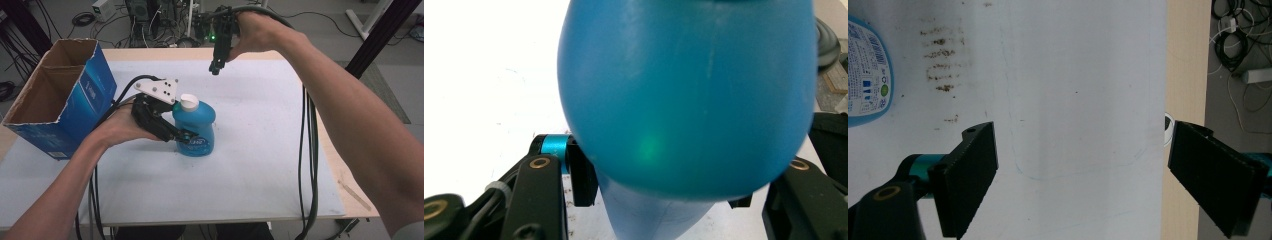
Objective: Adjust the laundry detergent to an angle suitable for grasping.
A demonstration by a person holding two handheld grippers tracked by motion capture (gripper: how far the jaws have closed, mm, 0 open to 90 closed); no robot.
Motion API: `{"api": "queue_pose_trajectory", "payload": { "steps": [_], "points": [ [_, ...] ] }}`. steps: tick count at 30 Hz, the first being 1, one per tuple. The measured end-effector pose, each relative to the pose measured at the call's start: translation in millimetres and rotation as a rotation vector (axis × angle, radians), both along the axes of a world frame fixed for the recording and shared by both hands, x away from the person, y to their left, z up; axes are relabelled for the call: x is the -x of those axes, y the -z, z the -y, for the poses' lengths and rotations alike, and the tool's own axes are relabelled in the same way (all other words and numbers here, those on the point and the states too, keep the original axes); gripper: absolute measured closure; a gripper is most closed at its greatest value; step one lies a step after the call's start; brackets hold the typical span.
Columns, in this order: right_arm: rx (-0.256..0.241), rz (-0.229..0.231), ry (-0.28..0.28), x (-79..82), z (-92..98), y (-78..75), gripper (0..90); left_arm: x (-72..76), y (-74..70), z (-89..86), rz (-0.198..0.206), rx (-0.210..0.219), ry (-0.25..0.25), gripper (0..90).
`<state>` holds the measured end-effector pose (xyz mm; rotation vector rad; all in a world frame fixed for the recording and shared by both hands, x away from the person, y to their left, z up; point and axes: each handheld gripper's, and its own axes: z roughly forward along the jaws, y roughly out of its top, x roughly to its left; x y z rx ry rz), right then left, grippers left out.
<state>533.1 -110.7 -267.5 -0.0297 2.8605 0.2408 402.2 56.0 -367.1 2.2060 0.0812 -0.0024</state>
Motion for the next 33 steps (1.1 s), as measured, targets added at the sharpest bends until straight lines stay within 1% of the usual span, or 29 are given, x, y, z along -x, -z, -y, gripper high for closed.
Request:
{"api": "queue_pose_trajectory", "payload": {
  "steps": [4,5,7,9,10,12,14,17,18,21,22,24,26,27,31,32,33],
  "points": [
    [0.004,0.001,0.0,0.6,-0.3,0.1,12.0,-0.4,0.1,-0.2,-0.006,0.002,-0.002,43.9],
    [0.004,0.0,-0.003,0.6,-0.4,0.4,12.0,-0.4,0.1,-0.1,-0.013,0.004,-0.001,43.3],
    [0.005,0.0,-0.002,0.7,-0.5,0.4,12.0,-0.3,-0.3,-0.2,-0.013,0.006,0.0,41.3],
    [0.007,0.0,-0.004,0.2,-0.4,0.6,12.0,0.5,-0.6,-0.1,-0.014,0.014,-0.007,38.4],
    [0.008,-0.001,-0.003,0.1,-0.4,0.7,12.0,1.0,-0.8,-0.2,-0.017,0.019,-0.01,38.4],
    [0.01,0.0,-0.005,0.1,-0.6,0.9,12.0,0.6,-1.8,-0.5,-0.001,0.005,-0.006,38.1],
    [0.011,0.0,-0.001,0.8,-1.0,1.2,12.0,0.9,-1.9,-0.3,0.004,-0.016,-0.018,34.5],
    [0.015,0.001,-0.006,1.3,-1.9,1.5,12.0,1.6,-1.4,-0.2,0.008,-0.038,-0.019,33.5],
    [0.016,0.001,-0.005,1.7,-2.0,1.5,11.9,2.2,-1.3,-0.2,0.009,-0.042,-0.028,31.4],
    [0.018,0.001,-0.008,2.0,-2.2,1.2,12.0,4.1,-3.1,-1.1,0.01,-0.05,-0.038,30.6],
    [0.019,0.004,-0.007,2.3,-2.2,1.2,12.0,4.3,-4.0,-1.5,0.017,-0.057,-0.038,29.2],
    [0.019,0.004,-0.006,2.7,-2.3,1.3,12.0,5.8,-5.9,-1.8,0.016,-0.071,-0.044,29.0],
    [0.019,0.002,-0.009,2.8,-2.5,1.5,12.0,6.6,-8.2,-2.1,0.016,-0.09,-0.052,26.4],
    [0.021,0.006,-0.009,3.2,-2.6,1.4,12.0,6.9,-9.7,-2.5,0.022,-0.105,-0.052,26.2],
    [0.019,0.007,-0.009,4.0,-2.9,1.3,12.0,9.7,-16.1,-3.2,0.031,-0.114,-0.075,22.9],
    [0.02,0.007,-0.01,4.1,-2.9,1.2,12.0,9.3,-18.1,-3.8,0.042,-0.127,-0.067,22.9],
    [0.02,0.007,-0.01,4.2,-2.8,1.3,12.0,10.8,-19.7,-3.7,0.042,-0.128,-0.079,21.9]
  ]
}}
